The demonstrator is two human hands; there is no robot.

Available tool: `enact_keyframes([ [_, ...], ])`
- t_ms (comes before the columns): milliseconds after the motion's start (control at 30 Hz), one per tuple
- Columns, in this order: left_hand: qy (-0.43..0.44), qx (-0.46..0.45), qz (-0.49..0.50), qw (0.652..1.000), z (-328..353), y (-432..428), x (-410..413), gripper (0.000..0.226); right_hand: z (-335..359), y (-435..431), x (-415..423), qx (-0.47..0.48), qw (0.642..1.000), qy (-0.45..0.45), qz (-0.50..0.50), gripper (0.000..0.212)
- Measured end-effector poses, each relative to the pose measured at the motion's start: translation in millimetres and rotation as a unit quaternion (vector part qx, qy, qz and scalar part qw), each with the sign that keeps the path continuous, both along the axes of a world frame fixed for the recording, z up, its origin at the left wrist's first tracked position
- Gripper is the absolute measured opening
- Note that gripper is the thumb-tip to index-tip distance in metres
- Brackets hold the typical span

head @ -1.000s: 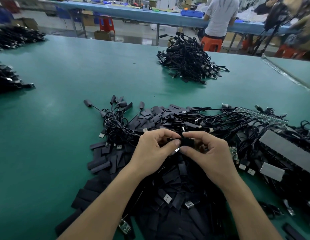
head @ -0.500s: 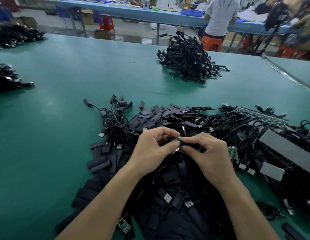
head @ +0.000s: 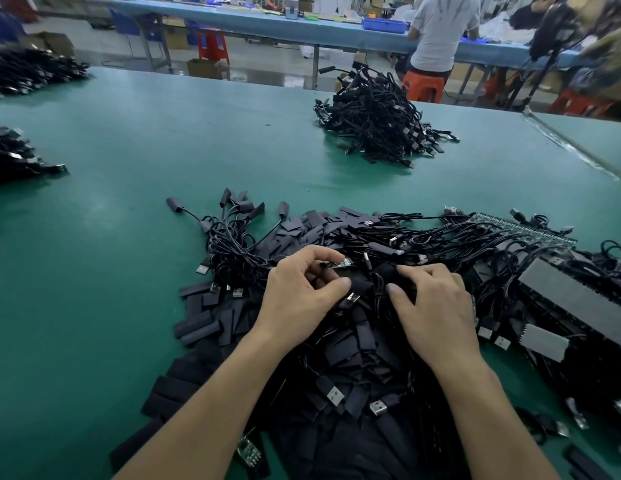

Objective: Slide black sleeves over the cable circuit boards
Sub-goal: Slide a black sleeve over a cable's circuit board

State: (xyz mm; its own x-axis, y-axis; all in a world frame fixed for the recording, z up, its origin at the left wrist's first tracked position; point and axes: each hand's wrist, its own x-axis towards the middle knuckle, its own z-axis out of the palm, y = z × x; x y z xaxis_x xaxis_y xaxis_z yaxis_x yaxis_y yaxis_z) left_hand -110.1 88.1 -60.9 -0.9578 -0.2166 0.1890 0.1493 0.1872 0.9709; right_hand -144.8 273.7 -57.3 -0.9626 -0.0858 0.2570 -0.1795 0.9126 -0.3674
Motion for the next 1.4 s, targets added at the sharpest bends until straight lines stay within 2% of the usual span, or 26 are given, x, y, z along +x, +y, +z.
enact_keyframes([
  [200, 0.016, 0.011, 0.024, 1.000, 0.5, 0.1, 0.9, 0.020, 2.9, -0.1, 1.8, -0.035, 0.999, 0.008, 0.002, 0.025],
  [300, 0.020, -0.001, 0.003, 1.000, 1.9, 1.7, 2.2, 0.024, 3.4, 0.4, 1.0, -0.068, 0.998, 0.007, 0.015, 0.034],
  [367, 0.021, -0.007, -0.007, 1.000, 1.9, 2.0, 2.8, 0.026, 3.3, -0.7, 0.1, -0.036, 0.999, -0.009, 0.027, 0.044],
  [433, 0.022, -0.009, -0.012, 1.000, 1.7, 2.3, 3.0, 0.027, 1.4, -2.4, -0.8, -0.002, 0.999, -0.004, 0.051, 0.044],
  [533, 0.023, -0.004, -0.016, 1.000, 1.2, 2.4, 2.7, 0.028, -0.1, -3.8, -1.0, -0.019, 0.996, 0.023, 0.083, 0.040],
  [700, 0.021, 0.001, -0.021, 1.000, 0.4, 3.1, 2.0, 0.029, -1.8, -3.6, -1.7, -0.130, 0.982, 0.059, 0.126, 0.017],
  [833, 0.017, 0.022, -0.023, 0.999, 1.7, 3.0, 3.2, 0.029, 1.8, -3.4, 0.4, -0.232, 0.958, 0.072, 0.153, 0.030],
  [900, 0.016, 0.026, -0.026, 0.999, 2.9, 2.4, 3.8, 0.028, 4.5, -5.7, 2.3, -0.233, 0.950, 0.071, 0.197, 0.044],
  [967, 0.015, 0.031, -0.026, 0.999, 3.6, 1.9, 3.9, 0.028, 4.0, -6.8, 2.2, -0.213, 0.945, 0.078, 0.234, 0.048],
  [1033, 0.012, 0.035, -0.028, 0.999, 3.5, 1.6, 3.7, 0.029, 3.6, -6.6, 2.2, -0.213, 0.945, 0.072, 0.238, 0.045],
  [1167, 0.014, 0.040, -0.035, 0.998, 2.7, 0.9, 3.2, 0.031, 3.0, -3.9, 3.0, -0.261, 0.940, 0.051, 0.215, 0.024],
  [1333, 0.019, 0.076, -0.063, 0.995, 2.9, 0.3, 3.0, 0.027, 7.7, -6.0, 7.1, -0.408, 0.884, 0.016, 0.226, 0.027],
  [1400, 0.029, 0.081, -0.074, 0.994, 2.8, 0.2, 2.9, 0.023, 7.7, -7.5, 7.5, -0.428, 0.872, 0.005, 0.236, 0.026],
])
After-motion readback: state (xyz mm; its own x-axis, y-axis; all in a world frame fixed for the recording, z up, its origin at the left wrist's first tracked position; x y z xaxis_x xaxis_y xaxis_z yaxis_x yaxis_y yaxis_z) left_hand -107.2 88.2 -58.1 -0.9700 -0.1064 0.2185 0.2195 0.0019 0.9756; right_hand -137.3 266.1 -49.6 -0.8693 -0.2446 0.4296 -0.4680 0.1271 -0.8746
